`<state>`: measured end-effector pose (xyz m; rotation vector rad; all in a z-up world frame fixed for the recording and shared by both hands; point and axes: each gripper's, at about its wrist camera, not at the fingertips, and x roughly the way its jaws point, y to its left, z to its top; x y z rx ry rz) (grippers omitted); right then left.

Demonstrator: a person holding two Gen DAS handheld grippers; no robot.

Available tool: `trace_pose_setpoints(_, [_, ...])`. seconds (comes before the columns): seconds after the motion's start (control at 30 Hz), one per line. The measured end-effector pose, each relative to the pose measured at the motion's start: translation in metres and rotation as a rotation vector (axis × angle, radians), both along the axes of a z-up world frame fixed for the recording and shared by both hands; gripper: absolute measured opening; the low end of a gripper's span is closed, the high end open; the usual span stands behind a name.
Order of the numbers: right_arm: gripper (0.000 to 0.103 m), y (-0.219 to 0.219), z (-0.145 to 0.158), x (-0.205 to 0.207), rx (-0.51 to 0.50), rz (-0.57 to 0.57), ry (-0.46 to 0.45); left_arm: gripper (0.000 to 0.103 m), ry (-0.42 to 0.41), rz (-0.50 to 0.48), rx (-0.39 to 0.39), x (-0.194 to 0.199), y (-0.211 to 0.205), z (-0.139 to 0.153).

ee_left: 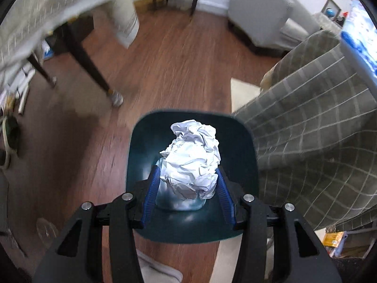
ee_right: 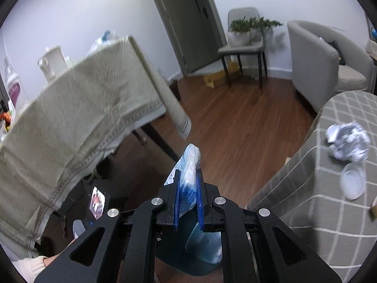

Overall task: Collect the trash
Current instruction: 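Drop the foil ball into the bin with the left tool while the right tool drops the tissue pack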

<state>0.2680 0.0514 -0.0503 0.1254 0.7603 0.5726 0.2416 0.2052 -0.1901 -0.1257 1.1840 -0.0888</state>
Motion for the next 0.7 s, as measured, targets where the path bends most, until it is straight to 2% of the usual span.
trace_pose_setpoints(0.03, [0.012, 0.005, -0.004, 0.001, -0.012, 0.004, 0.012, 0.057, 0.021, 0.000, 0.009, -0.001, 0.000, -0.005])
trace_pose_setpoints(0.23, [0.012, 0.015, -0.024, 0.011, -0.056, 0.011, 0.081, 0.064, 0.054, -0.030, 0.016, -0.006, 0.004, -0.016])
trace_pose_setpoints(0.43, [0.012, 0.025, -0.042, 0.016, -0.102, 0.016, 0.120, 0.068, -0.005, -0.005, -0.007, -0.010, 0.020, -0.001])
trace_pose_setpoints(0.7, [0.012, 0.043, -0.066, 0.023, -0.142, 0.025, 0.174, 0.068, -0.142, 0.047, -0.026, -0.018, 0.037, 0.044])
